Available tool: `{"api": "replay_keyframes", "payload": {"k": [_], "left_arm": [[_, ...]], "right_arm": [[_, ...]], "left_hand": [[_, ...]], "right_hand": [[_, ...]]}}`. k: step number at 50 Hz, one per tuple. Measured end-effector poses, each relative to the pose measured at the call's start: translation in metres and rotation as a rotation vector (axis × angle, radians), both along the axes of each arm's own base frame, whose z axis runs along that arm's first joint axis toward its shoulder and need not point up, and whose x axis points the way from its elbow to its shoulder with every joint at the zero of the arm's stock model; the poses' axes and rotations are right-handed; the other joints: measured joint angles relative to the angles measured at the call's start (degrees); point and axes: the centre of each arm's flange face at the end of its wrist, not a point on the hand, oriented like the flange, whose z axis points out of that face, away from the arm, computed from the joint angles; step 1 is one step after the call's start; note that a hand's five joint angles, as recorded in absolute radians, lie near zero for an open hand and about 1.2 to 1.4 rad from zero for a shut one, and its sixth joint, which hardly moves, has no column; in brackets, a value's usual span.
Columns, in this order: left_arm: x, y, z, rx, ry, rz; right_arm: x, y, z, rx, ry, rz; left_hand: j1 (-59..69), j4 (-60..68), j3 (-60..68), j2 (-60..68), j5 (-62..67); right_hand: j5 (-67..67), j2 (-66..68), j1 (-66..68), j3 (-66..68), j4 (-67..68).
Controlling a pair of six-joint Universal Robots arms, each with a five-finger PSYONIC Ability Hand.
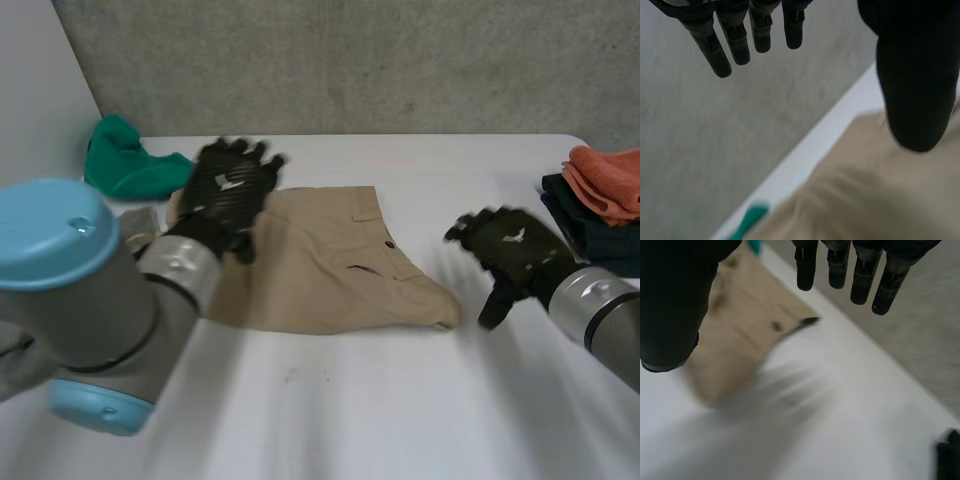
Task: Fold the laundry.
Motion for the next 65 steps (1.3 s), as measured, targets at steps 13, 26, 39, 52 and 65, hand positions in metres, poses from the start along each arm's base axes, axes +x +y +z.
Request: {"api": "replay_keyframes", "payload": {"k": [13,26,39,52,65], "left_arm": [[0.085,-0.071,-0.056,0.218,-0.094,0.185],[0.073,-0.125,-0.079,0.215,-0.071,0.025],[0.036,-0.112,-0.087,0.227,-0.067,-0.128],[0.004,-0.111,-0.081,0.101,-0.049,-0.202],[-0.008,-0.127,-0.111,0.104,-0.090,-0.200]], "right_arm": [[0.039,0.008,-0.049,0.157,-0.055,0.070],[0.064,-0.001,-0.063,0.028,-0.068,0.043],[0.065,0.004,-0.048,-0.031,-0.060,0.061],[0.060,0.010,-0.042,-0.076,-0.007,0.073],[0.058,0.006,-0.042,-0.083,0.001,0.066]], "left_hand": [[0.00,0.12,0.05,0.09,-0.01],[7.97,7.44,6.47,7.25,6.39],[11.66,11.57,10.77,11.46,10.65],[11.70,11.60,10.79,11.50,10.69],[33.66,32.20,31.50,32.24,30.50]], "right_hand": [[0.15,0.21,0.25,0.31,0.17],[51.93,54.32,44.10,54.86,53.64],[52.58,54.37,47.37,55.62,54.59],[52.58,54.37,47.37,55.62,54.59],[52.58,54.37,47.37,55.62,54.59]]}}
